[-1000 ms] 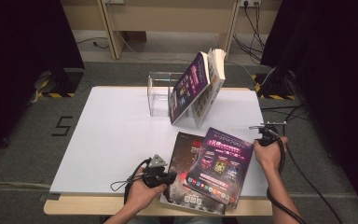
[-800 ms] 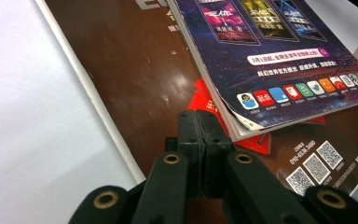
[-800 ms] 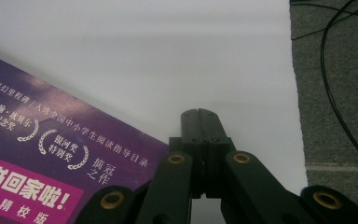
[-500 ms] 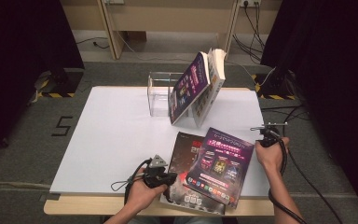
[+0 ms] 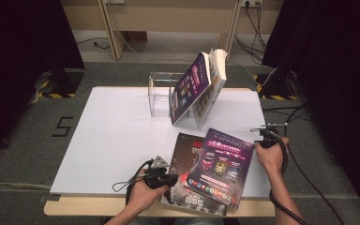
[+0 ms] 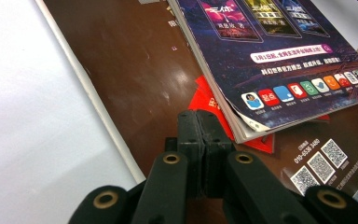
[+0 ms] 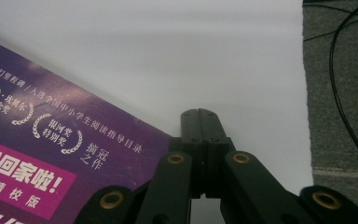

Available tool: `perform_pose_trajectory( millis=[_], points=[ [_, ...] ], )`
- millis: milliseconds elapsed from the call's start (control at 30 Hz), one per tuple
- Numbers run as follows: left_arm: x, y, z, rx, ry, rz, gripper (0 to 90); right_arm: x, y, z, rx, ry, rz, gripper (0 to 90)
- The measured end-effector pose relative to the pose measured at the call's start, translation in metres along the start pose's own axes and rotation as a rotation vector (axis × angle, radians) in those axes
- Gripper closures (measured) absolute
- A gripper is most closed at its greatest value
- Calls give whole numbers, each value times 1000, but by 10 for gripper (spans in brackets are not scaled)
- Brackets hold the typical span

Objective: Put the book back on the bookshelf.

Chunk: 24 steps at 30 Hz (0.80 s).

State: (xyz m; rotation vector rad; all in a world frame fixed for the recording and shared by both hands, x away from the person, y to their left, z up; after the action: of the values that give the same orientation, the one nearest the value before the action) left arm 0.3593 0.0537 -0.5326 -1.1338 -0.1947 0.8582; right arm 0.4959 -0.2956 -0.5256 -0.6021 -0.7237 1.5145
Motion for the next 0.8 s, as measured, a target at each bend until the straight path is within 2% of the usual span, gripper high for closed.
perform_pose_trajectory(
  millis=[200,233,267,300,800],
  points=[
    [1,0,1,2,-2,-2,880,9,1,0,-2,-12,4,900],
    [1,0,1,2,-3,-3,880,13,2,1,6,-6,-23,900],
    [1,0,1,3,-4,-3,880,15,2,1,9,-2,-29,900],
    [1,0,1,3,-4,-3,880,14,1,0,1,-12,1,900],
    [2,0,1,3,-11,9,879,49,9,6,15,-48,21,900]
  ],
)
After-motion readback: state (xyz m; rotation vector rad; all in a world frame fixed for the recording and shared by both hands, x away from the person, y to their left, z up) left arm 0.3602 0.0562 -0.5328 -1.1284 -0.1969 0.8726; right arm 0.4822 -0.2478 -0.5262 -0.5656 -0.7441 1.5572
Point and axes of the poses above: each handheld gripper's, and its own axes: z roughly backward along the jaws, y roughly out of its underside, x roughly to its left, the point moved 7 cm from there along -z, roughly forward along the jaws, and after that the axes turned 15 degrees about -x, right-handed, at the moved point
